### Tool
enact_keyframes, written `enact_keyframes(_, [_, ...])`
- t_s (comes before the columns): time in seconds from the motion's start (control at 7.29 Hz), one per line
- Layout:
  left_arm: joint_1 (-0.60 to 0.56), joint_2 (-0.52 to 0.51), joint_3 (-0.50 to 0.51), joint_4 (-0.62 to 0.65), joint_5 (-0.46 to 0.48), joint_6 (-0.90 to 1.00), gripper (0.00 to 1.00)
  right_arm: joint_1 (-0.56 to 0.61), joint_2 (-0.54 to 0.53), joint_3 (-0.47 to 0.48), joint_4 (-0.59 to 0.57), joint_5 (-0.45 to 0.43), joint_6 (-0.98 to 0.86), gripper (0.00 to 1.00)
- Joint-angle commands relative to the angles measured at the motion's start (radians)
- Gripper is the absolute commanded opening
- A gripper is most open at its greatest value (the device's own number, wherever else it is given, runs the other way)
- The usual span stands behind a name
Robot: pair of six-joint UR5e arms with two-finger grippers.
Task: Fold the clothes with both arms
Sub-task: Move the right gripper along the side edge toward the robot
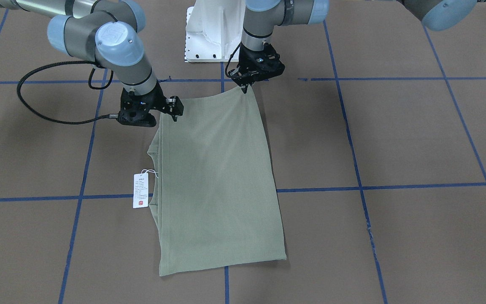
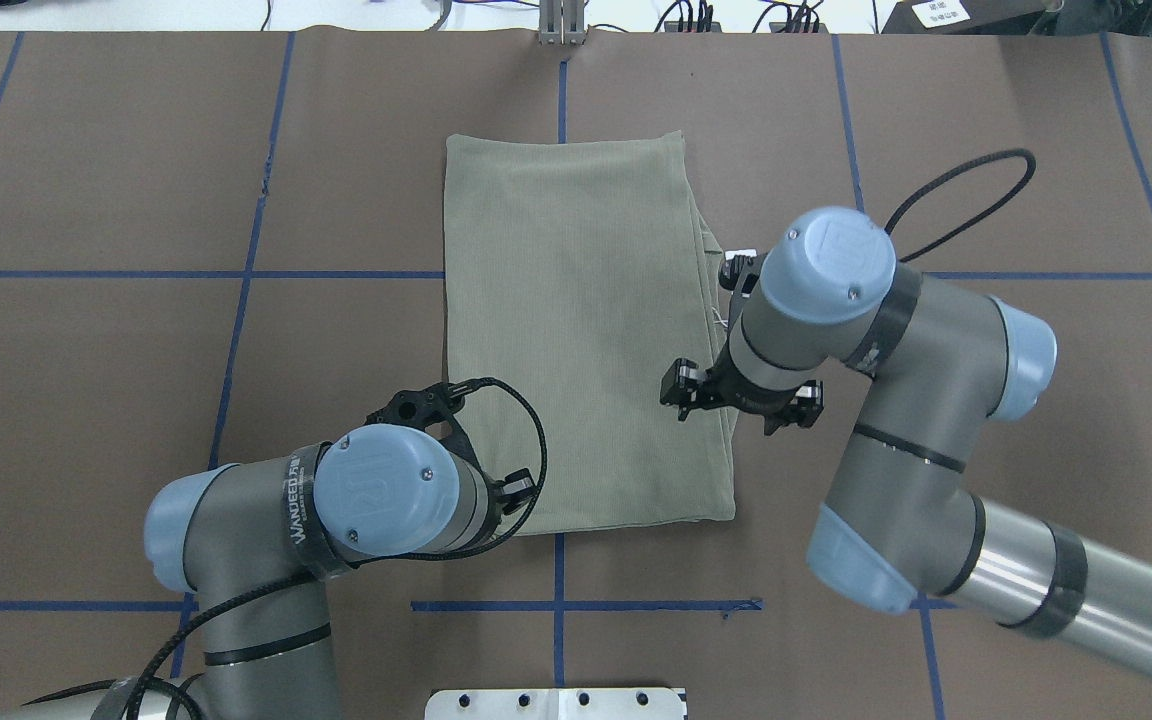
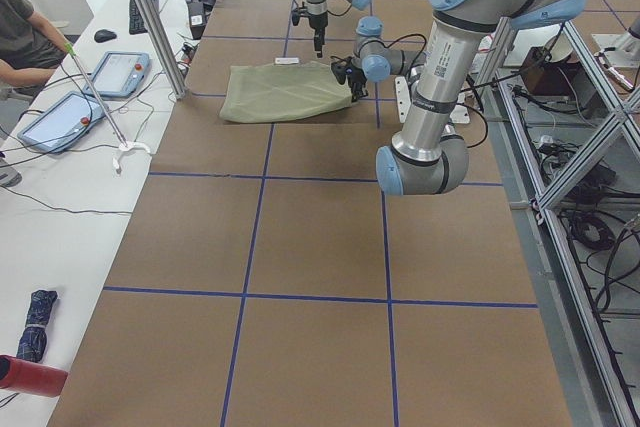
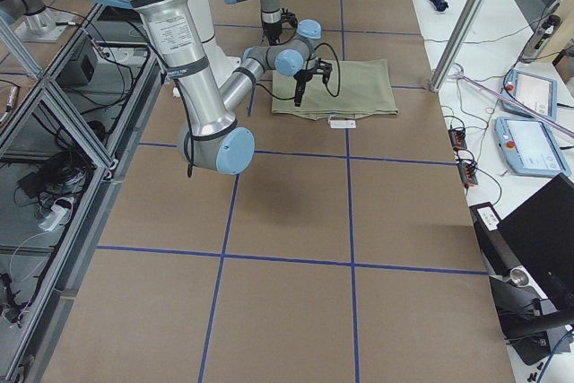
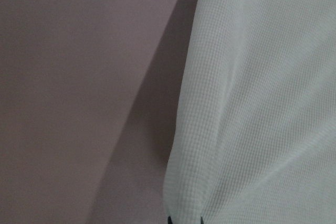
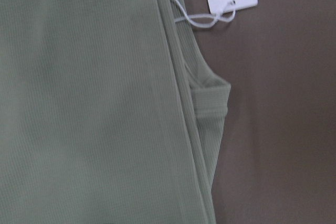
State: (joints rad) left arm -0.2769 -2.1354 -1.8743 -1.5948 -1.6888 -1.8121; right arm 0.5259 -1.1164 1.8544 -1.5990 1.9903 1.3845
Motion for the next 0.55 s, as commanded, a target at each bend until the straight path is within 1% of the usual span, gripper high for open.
enact_keyframes(0.0, [0.015,0.002,0.004,-0.001,0.0,0.0,0.0,-0.165,-0.051,0.092,-0.001,-0.151,0.334,1.0])
enact_keyframes(0.14, [0.018,0.002,0.004,-0.001,0.0,0.0,0.0,-0.202,-0.051,0.089,-0.001,-0.191,0.388,1.0])
enact_keyframes(0.27, [0.019,0.0,0.006,-0.004,0.001,-0.001,0.0,-0.23,-0.043,0.071,-0.004,-0.2,0.389,1.0])
enact_keyframes(0.41, [0.019,-0.001,-0.002,-0.011,0.0,-0.003,0.0,-0.221,-0.042,0.057,-0.004,-0.206,0.383,1.0])
